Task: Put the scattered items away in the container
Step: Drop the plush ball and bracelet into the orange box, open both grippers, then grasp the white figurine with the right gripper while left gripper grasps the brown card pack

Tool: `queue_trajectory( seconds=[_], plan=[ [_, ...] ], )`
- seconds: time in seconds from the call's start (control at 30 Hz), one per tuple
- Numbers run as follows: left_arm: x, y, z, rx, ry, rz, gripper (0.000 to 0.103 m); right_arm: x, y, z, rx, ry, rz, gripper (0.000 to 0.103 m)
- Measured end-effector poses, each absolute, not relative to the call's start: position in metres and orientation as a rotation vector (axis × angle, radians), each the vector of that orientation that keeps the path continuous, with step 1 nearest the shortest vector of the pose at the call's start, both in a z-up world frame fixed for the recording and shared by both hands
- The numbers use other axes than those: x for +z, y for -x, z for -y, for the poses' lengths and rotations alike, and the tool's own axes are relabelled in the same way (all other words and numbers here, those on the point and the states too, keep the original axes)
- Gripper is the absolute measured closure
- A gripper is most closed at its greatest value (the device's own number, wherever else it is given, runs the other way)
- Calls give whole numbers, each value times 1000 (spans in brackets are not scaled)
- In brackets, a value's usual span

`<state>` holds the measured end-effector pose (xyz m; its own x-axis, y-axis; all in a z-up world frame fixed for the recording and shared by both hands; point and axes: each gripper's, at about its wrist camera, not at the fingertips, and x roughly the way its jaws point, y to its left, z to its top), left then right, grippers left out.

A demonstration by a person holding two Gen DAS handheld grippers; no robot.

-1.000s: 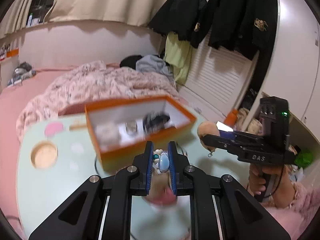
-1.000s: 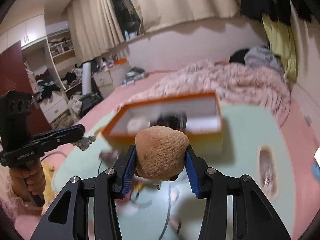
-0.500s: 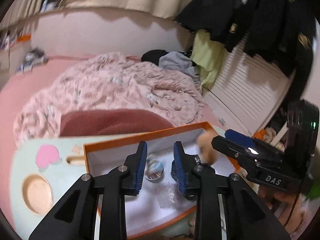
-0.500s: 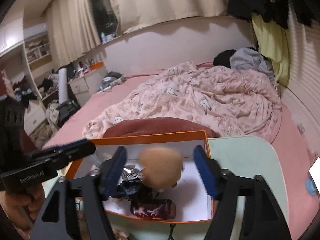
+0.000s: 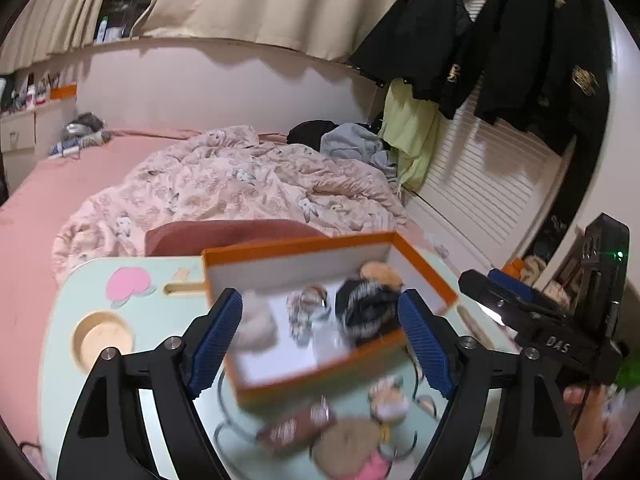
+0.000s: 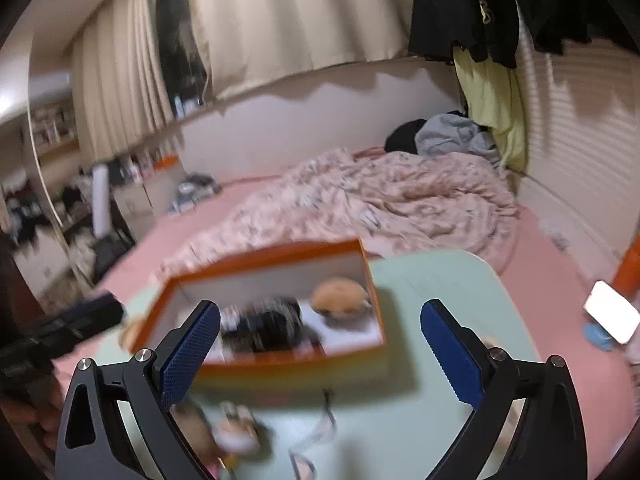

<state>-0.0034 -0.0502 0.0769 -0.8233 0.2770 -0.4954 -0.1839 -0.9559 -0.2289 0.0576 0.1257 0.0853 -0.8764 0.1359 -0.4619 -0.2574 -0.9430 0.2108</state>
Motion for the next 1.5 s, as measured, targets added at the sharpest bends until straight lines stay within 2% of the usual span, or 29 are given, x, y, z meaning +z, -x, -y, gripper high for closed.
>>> queue_trajectory(
  seconds=[0.17, 0.3, 0.5, 0.63, 0.73, 0.8, 0.9, 1.37, 1.5],
  plan=[
    [49, -43, 50, 2778, 854, 210, 22, 59, -90, -103, 2874, 830, -262, 3],
    [19, -62, 53, 2811, 952, 207, 22, 23, -95, -90, 2791, 1115, -234, 3],
    [-8, -48, 61, 2814, 1121, 247, 22, 0, -86, -93, 2718, 1246, -253, 3],
    [-20, -44, 59, 2814, 1187, 218, 22, -6, -84, -84, 2706, 1251, -113, 0],
    [-25, -43, 49, 2880, 1204, 72, 22, -9, -84, -83, 2721, 1229, -107, 0],
    [-28, -43, 43, 2902, 1193, -12, 9, -10, -85, -84, 2730, 1225, -103, 0],
    [-32, -43, 42, 2881, 1193, 12, 0, -10, -83, -83, 2738, 1225, -97, 0],
    [-30, -45, 42, 2865, 1198, 12, 0, 0, -80, -81, 2754, 1185, -129, 1],
    [-30, -45, 41, 2862, 1192, 8, 0, 26, -73, -83, 2861, 1075, -333, 1]
  ],
)
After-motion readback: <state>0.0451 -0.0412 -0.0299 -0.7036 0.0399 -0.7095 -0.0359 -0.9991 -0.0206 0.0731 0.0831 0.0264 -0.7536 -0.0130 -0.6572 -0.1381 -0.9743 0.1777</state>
